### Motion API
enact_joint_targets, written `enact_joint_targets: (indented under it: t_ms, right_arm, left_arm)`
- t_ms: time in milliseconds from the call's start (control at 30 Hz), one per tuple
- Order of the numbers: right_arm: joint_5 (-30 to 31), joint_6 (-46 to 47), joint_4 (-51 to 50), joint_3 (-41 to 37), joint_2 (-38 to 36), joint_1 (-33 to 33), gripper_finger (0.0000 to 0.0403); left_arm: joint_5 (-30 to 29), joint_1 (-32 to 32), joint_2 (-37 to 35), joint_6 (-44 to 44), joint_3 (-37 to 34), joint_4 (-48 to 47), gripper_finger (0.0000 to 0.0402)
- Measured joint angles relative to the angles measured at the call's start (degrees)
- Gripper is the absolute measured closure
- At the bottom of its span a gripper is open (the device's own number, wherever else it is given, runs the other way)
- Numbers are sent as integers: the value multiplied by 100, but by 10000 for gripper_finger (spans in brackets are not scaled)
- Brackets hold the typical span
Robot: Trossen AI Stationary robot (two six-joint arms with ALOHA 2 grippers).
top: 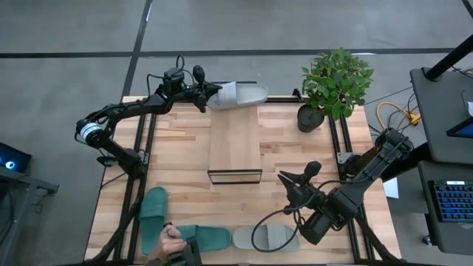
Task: Pick and place slides into the shelf
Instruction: Put the right gray slide on the shelf
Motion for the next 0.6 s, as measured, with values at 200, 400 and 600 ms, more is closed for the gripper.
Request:
enact_joint_targets:
  t_ms: [200,400,600]
  right_arm:
    - [0,10,-2,-9,0,-1,355]
    - [0,26,1,-9,0,0,355]
    - [0,30,6,-11,0,0,355]
  left_arm:
    - [2,161,0,38,-4,-370,395]
    - [0,337,-7,48,-7,-420,396]
    - [26,427,-26,62,-11,-647,399]
